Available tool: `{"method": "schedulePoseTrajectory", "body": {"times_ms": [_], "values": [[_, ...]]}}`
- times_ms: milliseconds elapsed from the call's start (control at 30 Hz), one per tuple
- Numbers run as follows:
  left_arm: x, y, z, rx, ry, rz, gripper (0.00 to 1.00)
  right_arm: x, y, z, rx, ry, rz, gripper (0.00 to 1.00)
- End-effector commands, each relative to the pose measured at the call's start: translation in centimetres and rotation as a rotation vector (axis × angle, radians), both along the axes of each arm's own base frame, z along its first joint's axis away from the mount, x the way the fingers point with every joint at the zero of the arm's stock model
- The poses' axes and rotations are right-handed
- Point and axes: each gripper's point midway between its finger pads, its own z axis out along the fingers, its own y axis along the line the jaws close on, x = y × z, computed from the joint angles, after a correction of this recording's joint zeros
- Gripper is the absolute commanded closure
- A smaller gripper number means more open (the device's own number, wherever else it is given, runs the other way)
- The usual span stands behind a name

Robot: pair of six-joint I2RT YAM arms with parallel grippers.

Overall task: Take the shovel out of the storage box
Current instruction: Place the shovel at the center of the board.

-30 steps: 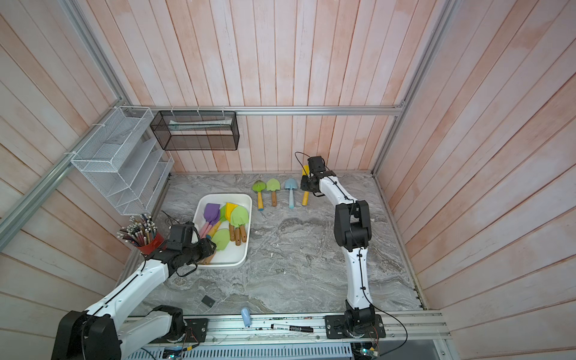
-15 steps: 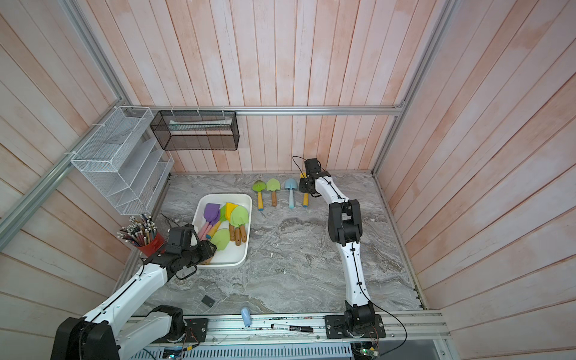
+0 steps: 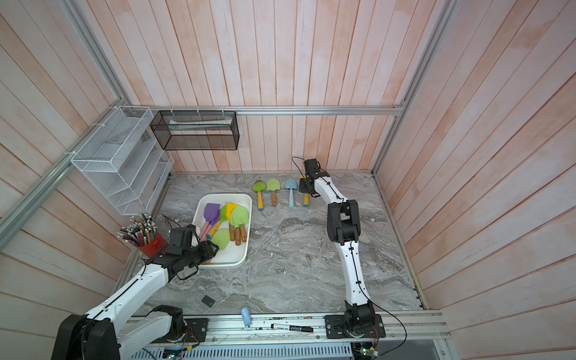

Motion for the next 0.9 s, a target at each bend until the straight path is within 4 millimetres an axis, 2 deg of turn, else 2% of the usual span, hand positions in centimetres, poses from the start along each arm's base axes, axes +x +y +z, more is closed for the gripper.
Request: {"method": "schedulePoseTrajectory", "body": {"times_ms": [0,333,500,633,767,867], "values": [[-0.5,-0.6,-0.8,-0.020,0.024,-0.020,0.49,-0.6,-0.6,-2.8,-0.044,0.059,0.001,0.79],[-0.6,-0.4,-0.9,-0.002,0.027,-0.015,0.49,-0.7,-0.4,-3.0,-0.035,0.065,0.014,0.72],[-0.2,0.6,0.1,0.053,-0.007,0.008,0.49,-0.8,-0.3,-2.5,-0.030,0.062,0.021,0.69],[0.1,1.7,0.4,0.115,0.001,0.037,0.49,-0.8,-0.1,-0.9,-0.018,0.046,0.028,0.66],[0.3,2.1,-0.5,0.157,0.043,0.040,0.49,-1.1,-0.2,2.0,-0.010,0.007,0.023,0.54],[0.4,2.6,-1.4,0.192,0.074,0.046,0.48,-1.7,-0.5,4.4,0.003,-0.034,0.014,0.49]]}}
